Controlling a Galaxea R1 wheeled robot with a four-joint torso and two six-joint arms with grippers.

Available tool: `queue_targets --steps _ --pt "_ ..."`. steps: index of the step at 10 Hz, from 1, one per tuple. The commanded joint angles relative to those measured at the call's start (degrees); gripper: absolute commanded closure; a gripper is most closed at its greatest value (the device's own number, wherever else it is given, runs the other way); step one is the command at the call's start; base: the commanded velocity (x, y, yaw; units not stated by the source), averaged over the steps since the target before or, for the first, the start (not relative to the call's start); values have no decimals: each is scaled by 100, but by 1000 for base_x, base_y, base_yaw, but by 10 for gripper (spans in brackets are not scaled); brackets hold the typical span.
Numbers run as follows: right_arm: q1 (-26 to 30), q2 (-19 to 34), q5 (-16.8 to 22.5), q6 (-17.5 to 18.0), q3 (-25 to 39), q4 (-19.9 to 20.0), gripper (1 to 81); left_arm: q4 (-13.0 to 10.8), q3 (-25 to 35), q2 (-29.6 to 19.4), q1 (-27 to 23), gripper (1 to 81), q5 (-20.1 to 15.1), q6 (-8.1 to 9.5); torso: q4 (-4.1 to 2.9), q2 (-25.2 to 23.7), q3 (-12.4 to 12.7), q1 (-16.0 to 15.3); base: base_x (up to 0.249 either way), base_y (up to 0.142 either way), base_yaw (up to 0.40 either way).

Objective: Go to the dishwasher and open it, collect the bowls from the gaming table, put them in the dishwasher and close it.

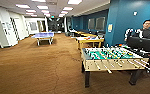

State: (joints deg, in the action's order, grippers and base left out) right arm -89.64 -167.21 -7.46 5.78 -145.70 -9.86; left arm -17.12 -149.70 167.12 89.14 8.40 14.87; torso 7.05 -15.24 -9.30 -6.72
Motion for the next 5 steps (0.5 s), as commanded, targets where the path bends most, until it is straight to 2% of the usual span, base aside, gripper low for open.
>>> queue_targets --steps 1,5 --pt "363 27 201 -15 43 -77 10 15 -7 -73 -348 10 -216 -11 0 -2 0 0 112 0 0" --pt "354 27 192 -15 43 -86 10 15 -7 -73 -340 10 -225 -11 0 2 -2 -4 119 0 0"
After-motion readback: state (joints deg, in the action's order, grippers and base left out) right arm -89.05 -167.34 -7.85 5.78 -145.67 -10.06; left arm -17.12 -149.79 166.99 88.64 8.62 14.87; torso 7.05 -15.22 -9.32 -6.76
